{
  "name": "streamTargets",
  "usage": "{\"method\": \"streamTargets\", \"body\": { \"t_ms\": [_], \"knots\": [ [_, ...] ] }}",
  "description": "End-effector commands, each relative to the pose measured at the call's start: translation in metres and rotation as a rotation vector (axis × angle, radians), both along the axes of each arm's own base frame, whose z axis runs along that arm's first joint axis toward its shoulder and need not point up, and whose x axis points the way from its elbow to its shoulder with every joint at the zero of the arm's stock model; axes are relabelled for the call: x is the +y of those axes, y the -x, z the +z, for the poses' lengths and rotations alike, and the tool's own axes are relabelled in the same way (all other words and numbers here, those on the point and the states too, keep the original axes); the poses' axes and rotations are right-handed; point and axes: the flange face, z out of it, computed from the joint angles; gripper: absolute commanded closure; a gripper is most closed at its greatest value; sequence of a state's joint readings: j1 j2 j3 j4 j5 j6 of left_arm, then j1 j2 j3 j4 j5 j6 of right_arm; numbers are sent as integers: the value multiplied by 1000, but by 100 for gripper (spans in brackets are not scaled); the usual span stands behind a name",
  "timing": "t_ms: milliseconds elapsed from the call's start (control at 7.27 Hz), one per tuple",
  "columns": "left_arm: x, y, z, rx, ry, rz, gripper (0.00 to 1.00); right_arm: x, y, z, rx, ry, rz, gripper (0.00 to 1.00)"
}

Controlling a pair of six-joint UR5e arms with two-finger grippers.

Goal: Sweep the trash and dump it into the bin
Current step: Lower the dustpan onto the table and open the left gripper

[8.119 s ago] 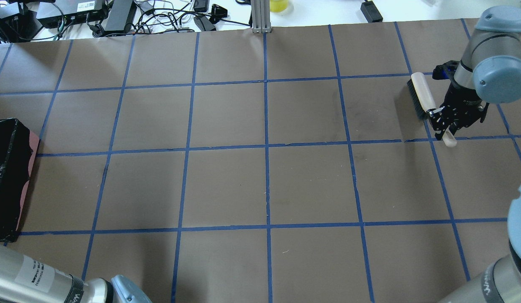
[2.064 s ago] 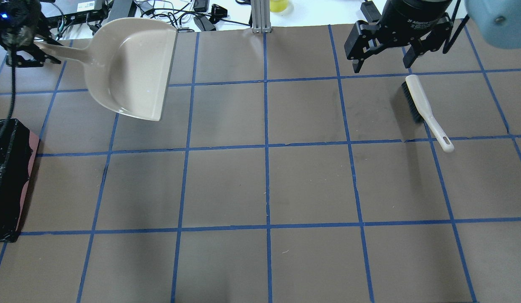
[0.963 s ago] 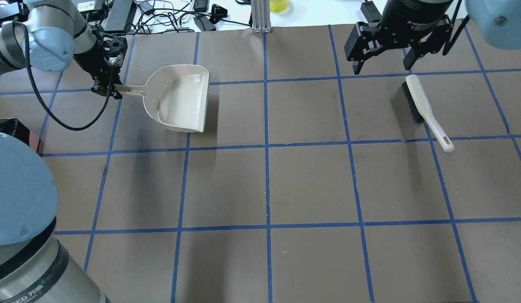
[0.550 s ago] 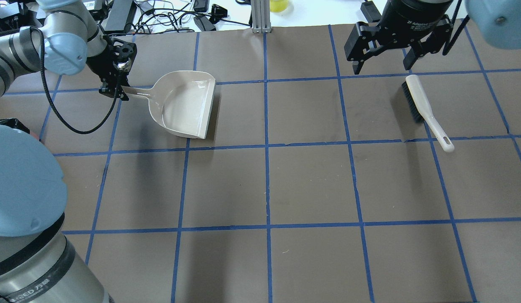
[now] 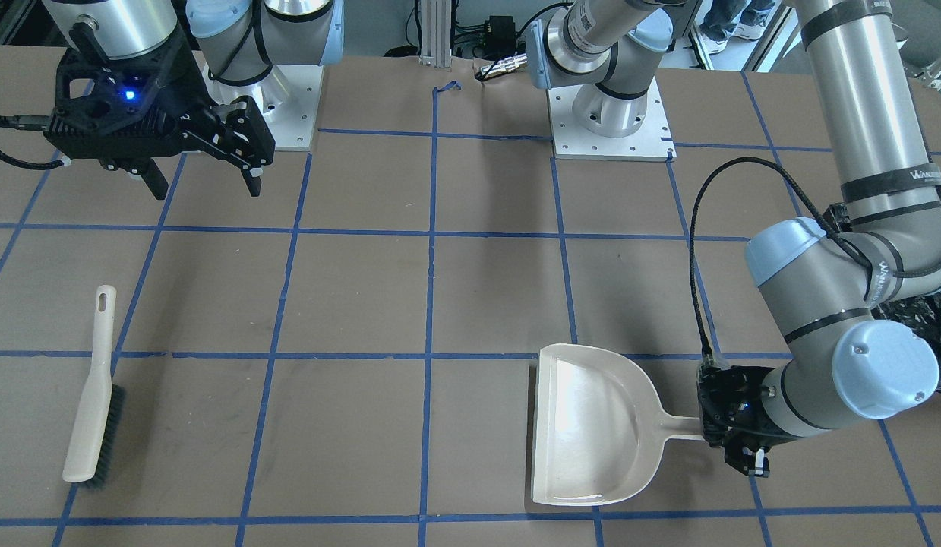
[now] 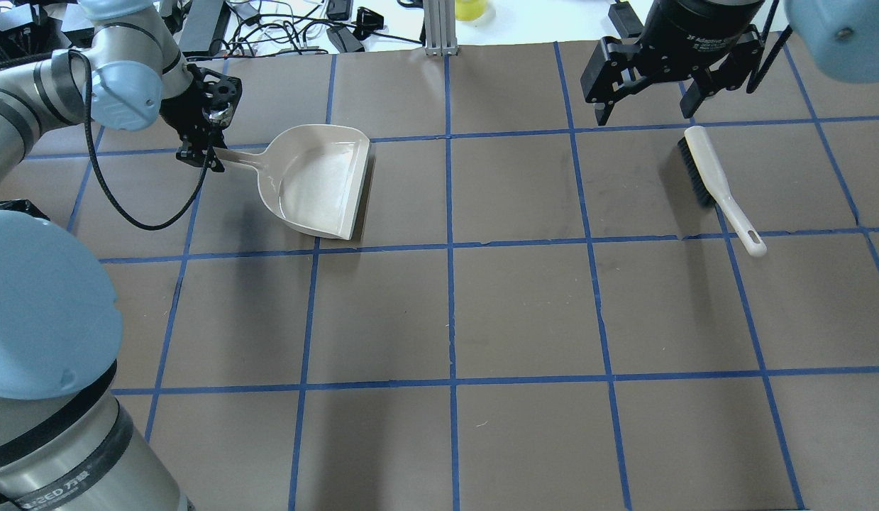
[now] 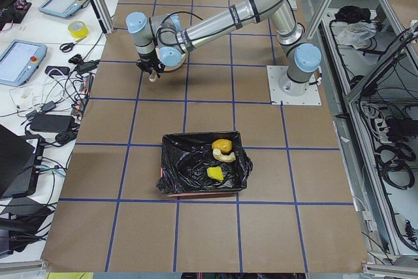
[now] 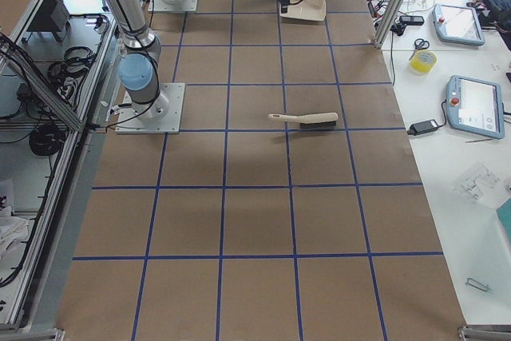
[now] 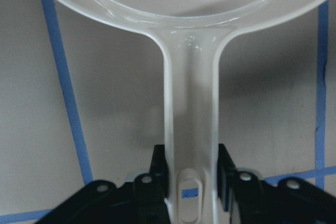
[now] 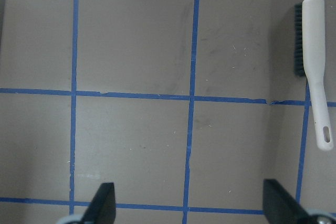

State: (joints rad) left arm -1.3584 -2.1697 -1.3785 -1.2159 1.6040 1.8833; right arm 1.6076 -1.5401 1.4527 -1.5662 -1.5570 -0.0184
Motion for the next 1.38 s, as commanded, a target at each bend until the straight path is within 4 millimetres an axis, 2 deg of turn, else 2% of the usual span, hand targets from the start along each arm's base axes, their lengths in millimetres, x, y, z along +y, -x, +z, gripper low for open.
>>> {"method": "streamTargets", "body": {
  "t_ms": [0, 413, 550, 826, 1239],
  "knots": [
    [0, 1, -5, 0, -7, 23, 93, 0, 0, 0, 0, 0, 0, 0],
    [1, 1, -6, 0, -9, 28, 88, -1, 0, -1, 0, -2, 0, 0],
    [1, 0, -6, 0, -9, 29, 69, -1, 0, -1, 0, -2, 0, 0],
    [6, 1, -15, -1, -3, 29, 49, -1, 0, -2, 0, -3, 2, 0],
    [5, 1, -10, -6, 8, 40, 48, -1, 0, 0, 0, 1, 0, 0]
  ]
}}
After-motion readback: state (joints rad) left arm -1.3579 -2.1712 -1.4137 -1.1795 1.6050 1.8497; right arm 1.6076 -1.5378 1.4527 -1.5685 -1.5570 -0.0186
